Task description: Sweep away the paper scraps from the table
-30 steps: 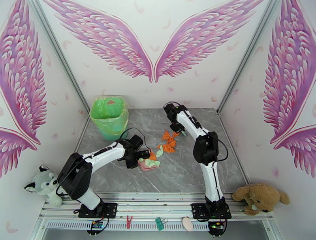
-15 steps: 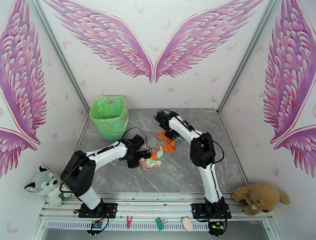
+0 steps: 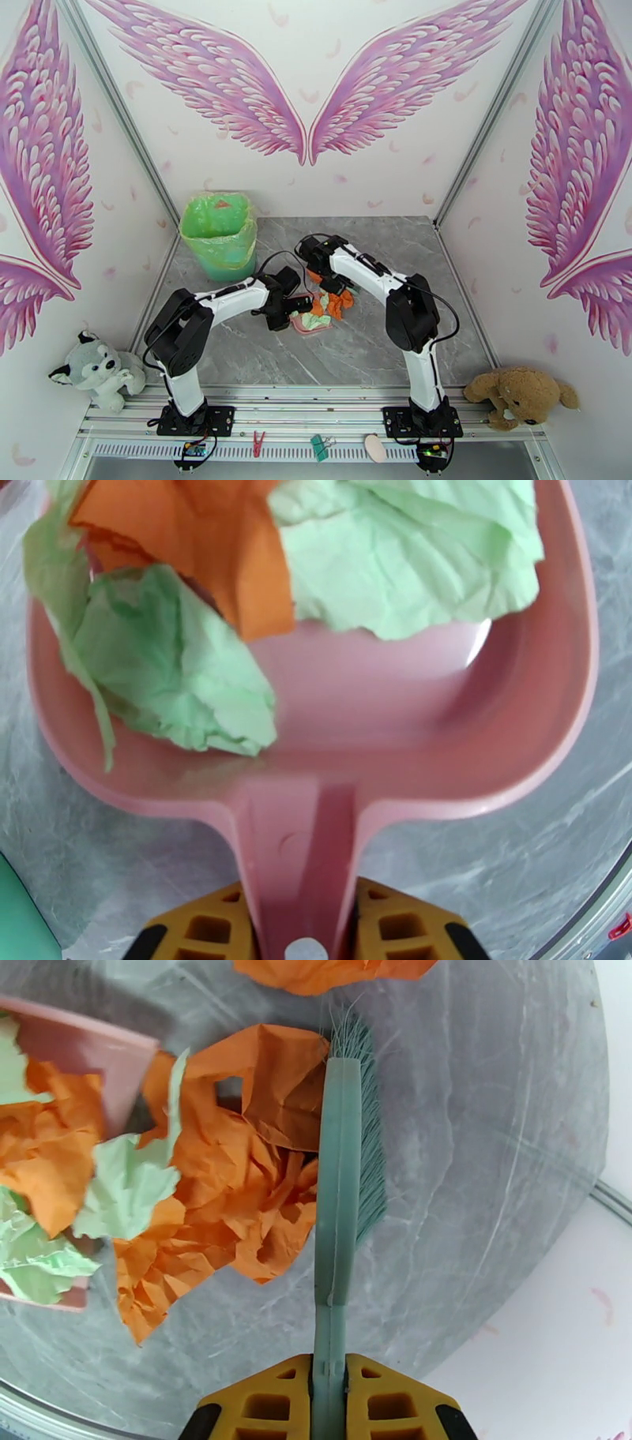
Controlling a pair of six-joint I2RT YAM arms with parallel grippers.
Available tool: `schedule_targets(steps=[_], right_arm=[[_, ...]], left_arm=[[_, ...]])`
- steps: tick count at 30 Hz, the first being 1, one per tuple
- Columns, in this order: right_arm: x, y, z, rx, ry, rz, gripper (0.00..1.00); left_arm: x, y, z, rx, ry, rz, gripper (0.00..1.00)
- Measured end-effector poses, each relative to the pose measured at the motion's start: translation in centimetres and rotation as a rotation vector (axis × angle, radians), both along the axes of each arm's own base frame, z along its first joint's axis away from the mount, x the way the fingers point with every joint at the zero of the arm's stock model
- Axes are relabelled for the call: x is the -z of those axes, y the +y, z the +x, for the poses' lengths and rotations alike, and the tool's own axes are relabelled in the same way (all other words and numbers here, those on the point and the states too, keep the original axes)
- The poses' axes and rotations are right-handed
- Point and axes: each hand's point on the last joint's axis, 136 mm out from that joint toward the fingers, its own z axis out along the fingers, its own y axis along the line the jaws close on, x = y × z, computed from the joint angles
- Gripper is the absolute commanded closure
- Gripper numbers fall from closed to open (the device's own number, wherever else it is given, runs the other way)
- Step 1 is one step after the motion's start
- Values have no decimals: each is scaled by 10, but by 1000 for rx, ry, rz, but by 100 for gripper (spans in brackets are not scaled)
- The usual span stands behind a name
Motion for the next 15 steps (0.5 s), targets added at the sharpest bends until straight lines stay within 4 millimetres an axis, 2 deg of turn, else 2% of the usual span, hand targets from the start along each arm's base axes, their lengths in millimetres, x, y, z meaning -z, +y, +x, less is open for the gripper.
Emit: schedule_targets(steps=[7, 15], right_arm=[[-9, 10, -18, 56, 16, 72, 100], [-18, 31, -40, 120, 58, 215, 100]], left_arm=[[2, -11, 4, 4, -16, -10, 100], [3, -20, 6, 4, -27, -26, 100]])
